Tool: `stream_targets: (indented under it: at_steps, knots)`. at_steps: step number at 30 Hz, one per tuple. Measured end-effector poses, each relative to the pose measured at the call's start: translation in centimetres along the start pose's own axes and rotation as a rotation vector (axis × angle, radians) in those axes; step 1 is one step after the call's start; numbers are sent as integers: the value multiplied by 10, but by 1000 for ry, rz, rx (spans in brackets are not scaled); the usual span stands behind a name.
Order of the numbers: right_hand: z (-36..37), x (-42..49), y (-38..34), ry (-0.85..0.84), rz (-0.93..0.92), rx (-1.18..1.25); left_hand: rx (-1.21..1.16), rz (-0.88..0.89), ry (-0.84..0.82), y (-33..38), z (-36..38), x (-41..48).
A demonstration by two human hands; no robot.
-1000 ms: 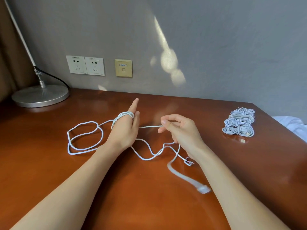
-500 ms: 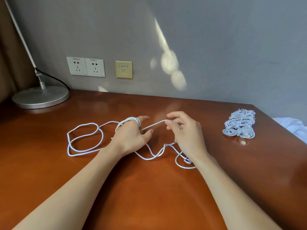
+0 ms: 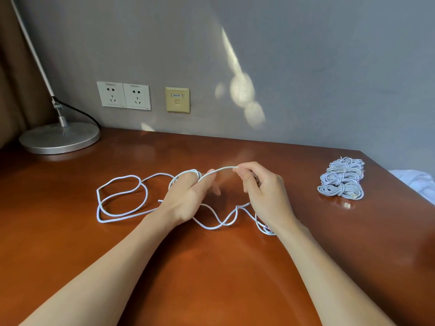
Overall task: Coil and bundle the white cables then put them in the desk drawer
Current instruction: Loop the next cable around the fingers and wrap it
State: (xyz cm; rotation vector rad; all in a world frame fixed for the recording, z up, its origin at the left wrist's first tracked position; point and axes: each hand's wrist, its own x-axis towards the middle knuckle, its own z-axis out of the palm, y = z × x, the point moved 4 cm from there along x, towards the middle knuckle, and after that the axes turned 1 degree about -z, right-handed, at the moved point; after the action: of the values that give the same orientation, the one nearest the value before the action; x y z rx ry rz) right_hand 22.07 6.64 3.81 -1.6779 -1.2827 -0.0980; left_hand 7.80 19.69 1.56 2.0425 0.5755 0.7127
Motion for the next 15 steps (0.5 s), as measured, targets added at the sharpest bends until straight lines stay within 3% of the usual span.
stream_targets:
  at_steps: [7, 11, 15]
  knots:
    - [2, 0, 6, -68, 60, 8, -396, -36, -202, 8, 10, -1]
    - [6, 0, 8, -177, 87, -22, -860, -155, -255, 5, 7, 2]
    - [13, -3, 12, -276, 136, -12, -1074, -177, -228, 4, 0, 4]
